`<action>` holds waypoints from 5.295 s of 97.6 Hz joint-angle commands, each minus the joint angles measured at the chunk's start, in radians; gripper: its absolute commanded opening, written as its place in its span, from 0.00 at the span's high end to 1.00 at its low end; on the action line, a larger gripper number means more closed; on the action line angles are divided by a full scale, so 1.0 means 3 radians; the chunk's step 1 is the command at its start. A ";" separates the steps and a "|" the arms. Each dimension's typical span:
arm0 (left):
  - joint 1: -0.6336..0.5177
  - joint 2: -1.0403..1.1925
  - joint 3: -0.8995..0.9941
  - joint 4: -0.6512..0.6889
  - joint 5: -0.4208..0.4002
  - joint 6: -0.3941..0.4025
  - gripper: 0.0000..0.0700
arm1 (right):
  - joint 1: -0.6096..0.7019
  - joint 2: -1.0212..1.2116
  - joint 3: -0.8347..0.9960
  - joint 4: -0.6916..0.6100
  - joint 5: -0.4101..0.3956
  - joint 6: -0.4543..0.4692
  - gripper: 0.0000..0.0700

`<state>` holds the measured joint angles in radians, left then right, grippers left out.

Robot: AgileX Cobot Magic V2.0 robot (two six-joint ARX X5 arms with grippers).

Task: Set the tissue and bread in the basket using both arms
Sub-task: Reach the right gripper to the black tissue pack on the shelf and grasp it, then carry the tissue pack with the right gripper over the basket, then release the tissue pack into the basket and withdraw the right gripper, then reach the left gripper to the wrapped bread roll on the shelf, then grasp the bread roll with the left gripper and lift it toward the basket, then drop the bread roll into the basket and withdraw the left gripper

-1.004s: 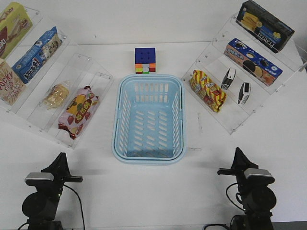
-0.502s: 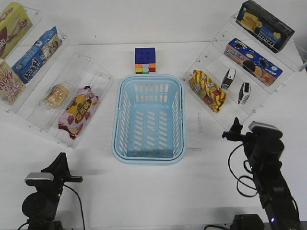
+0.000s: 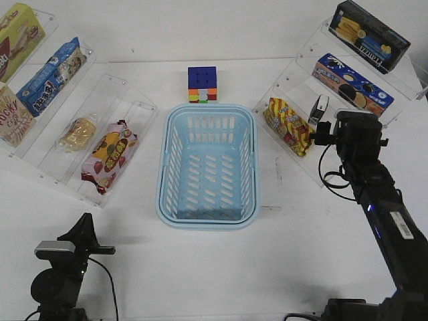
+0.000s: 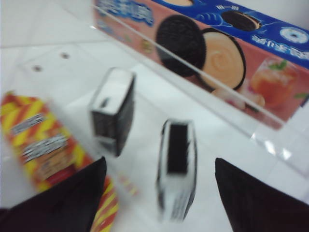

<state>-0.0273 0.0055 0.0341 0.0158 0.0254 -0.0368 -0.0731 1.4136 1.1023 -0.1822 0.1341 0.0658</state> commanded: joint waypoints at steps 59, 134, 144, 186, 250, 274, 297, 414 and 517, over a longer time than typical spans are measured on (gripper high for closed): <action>0.0003 -0.0006 -0.0067 0.0051 0.0001 -0.0006 1.00 | 0.0273 -0.0622 0.0290 -0.0050 -0.1247 0.0164 1.00; 0.0003 -0.0006 -0.0067 0.0080 0.0004 -0.0041 1.00 | 0.1836 -0.0345 0.0300 0.0003 -0.1527 -0.0132 0.55; 0.0003 -0.0006 -0.0066 0.0155 0.0003 -0.0233 1.00 | 0.1633 -0.0638 0.0300 -0.0104 -0.1227 -0.0109 1.00; 0.0003 0.0028 0.0247 0.0202 0.0020 -0.1605 1.00 | 0.1080 -0.2191 -0.1315 0.0891 -0.0852 -0.0055 0.99; 0.0003 0.3193 0.3113 -0.1031 -0.0066 0.1090 0.07 | 0.1081 -0.2440 -0.1733 0.0975 -0.0707 -0.0046 0.99; 0.0003 0.4111 0.3716 -0.1031 -0.0426 0.1745 0.07 | 0.1081 -0.2440 -0.1733 0.0954 -0.0708 -0.0045 0.99; 0.0003 0.4729 0.4063 -0.0998 -0.0619 0.1840 0.07 | 0.1081 -0.2440 -0.1733 0.0952 -0.0708 -0.0045 0.99; -0.1063 0.4294 0.4720 -0.1122 0.1574 0.0796 0.94 | 0.1081 -0.2440 -0.1733 0.0952 -0.0707 -0.0042 0.99; -0.1033 0.2743 0.3529 -0.1443 -0.0491 0.0229 1.00 | 0.0935 -0.3510 -0.1990 0.0281 -0.0120 0.0056 0.99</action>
<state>-0.3420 0.8993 1.2575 -0.5453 -0.1154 0.0563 0.2062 0.3519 0.5026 -0.1040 0.0956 0.0685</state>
